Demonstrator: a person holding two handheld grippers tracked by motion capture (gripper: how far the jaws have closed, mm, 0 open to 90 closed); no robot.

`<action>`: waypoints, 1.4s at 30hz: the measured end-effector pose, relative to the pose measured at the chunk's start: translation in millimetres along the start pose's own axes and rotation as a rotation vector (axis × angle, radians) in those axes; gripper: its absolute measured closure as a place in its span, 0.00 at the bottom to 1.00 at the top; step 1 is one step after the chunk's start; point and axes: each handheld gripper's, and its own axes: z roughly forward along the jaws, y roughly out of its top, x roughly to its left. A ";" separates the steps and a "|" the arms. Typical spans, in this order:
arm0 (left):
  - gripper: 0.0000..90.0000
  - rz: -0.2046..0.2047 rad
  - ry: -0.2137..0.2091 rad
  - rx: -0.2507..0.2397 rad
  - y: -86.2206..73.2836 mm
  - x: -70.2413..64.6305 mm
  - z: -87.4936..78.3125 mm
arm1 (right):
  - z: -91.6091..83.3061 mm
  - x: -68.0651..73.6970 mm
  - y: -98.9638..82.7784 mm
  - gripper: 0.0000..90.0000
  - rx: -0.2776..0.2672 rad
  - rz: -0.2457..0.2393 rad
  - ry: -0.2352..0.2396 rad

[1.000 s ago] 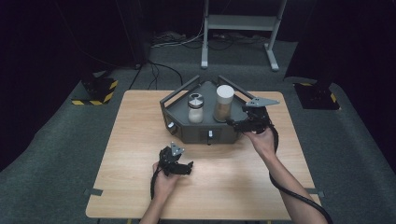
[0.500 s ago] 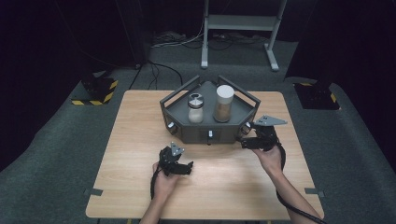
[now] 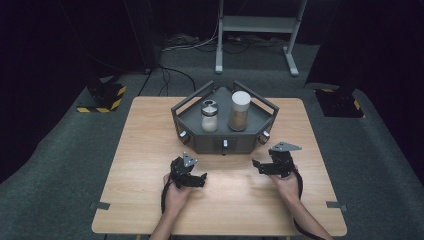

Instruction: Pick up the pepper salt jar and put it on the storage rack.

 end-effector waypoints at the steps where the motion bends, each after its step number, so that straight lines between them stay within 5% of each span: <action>1: 0.10 0.000 0.000 0.000 0.0 0.0 0.0 | 2.5 0.7 -1.9 0.16 0.005 0.004 -0.004; 15: 0.10 0.001 0.001 0.000 0.0 -0.2 0.0 | 19.9 11.5 -8.4 0.15 0.081 -0.012 -0.056; 21: 0.10 0.003 0.000 0.001 0.2 0.0 -0.1 | 21.1 17.3 -8.0 0.14 0.089 -0.044 -0.075; 42: 0.10 0.002 0.002 0.001 0.0 -0.3 -0.2 | 21.5 16.8 -7.7 0.13 0.091 -0.044 -0.073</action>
